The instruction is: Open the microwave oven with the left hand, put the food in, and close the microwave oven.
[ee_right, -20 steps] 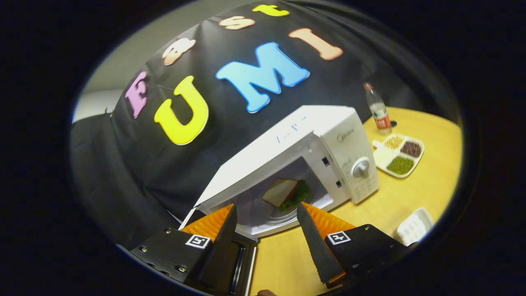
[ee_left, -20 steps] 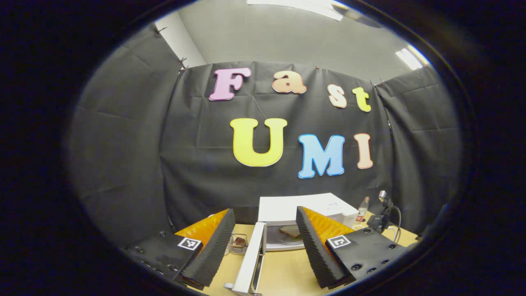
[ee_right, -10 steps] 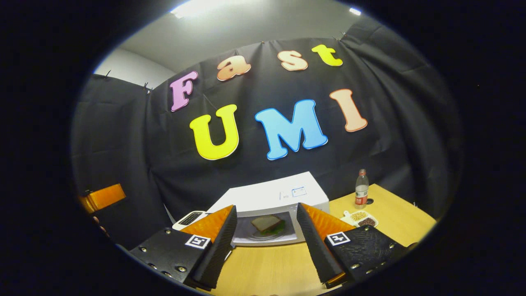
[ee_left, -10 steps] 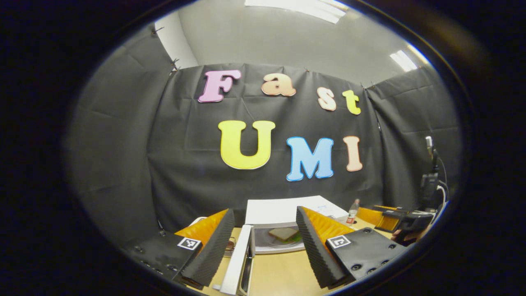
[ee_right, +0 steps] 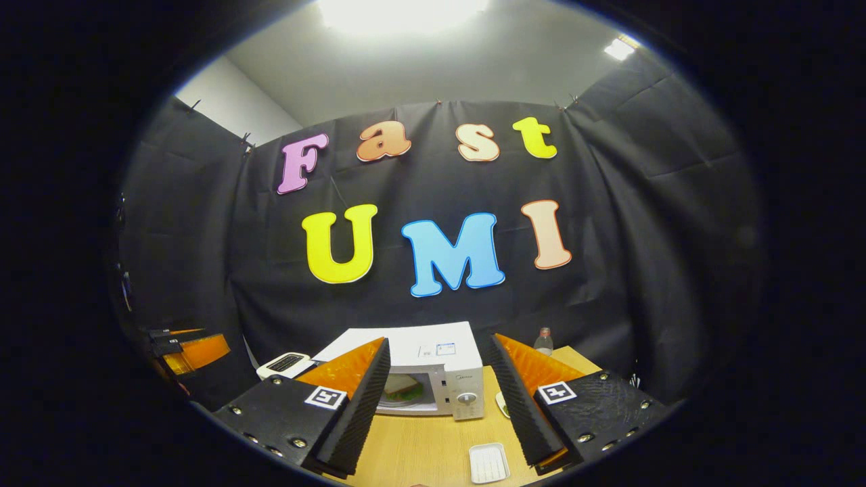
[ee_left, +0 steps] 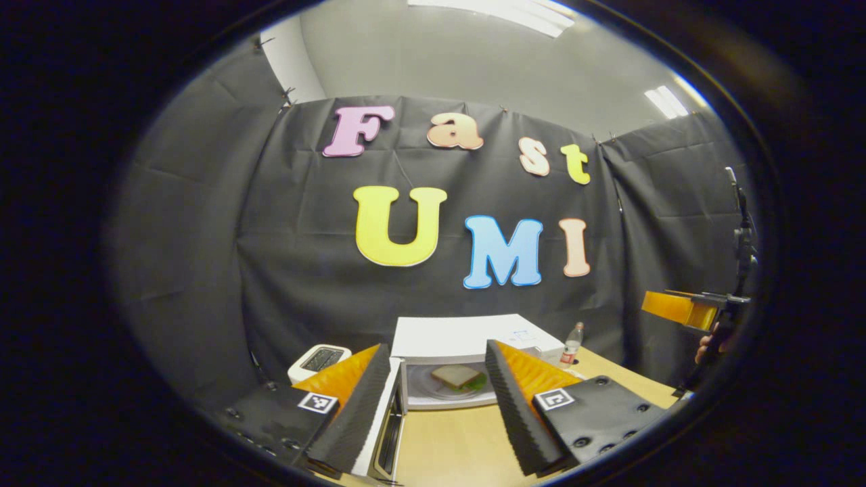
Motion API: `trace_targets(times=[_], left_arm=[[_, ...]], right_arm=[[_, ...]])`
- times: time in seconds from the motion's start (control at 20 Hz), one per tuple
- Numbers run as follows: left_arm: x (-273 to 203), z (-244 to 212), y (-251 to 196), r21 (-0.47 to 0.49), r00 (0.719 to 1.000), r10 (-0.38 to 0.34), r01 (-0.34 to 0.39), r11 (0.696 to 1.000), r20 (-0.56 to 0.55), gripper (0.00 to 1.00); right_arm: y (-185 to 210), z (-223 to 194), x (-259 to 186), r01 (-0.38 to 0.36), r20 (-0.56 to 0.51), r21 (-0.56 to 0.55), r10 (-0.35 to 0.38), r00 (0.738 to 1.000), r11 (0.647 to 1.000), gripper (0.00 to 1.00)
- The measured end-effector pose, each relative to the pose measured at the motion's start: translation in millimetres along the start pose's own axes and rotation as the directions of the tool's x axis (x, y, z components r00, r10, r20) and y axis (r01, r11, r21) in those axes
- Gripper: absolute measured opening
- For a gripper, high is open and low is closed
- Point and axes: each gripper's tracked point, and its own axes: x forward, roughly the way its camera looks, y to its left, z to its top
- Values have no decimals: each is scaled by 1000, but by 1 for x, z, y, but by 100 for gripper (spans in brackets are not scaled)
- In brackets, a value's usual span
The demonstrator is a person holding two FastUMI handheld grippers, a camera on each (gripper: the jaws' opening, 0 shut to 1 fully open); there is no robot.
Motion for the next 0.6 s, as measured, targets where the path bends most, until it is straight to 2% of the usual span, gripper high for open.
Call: trace_targets(times=[0.15,0.2,0.25,0.3,0.4,0.5,0.6], left_arm=[[-16,-3,38,25,996,82,-82,996,-25,14],[-19,-12,41,20,996,75,-75,997,-39,7],[-24,-19,50,20,995,87,-86,996,-54,7],[-29,-27,72,37,990,124,-121,992,-71,9],[-40,-50,118,51,974,190,-186,981,-121,7],[-53,-80,152,19,957,228,-228,973,-181,7],[-59,-114,164,-66,944,218,-241,968,-246,7]], right_arm=[[-4,0,4,19,-8,-2,-19,1000,1000,87],[-4,1,6,22,-11,4,-22,1000,1000,87],[-4,2,8,24,-10,9,-24,1000,1000,87],[-5,2,9,25,-11,11,-25,1000,1000,87],[-6,4,10,25,-10,7,-24,1000,1000,87],[-5,-1,12,17,-17,2,-17,1000,1000,87],[-8,-6,14,17,-32,-13,-17,999,1000,87]])
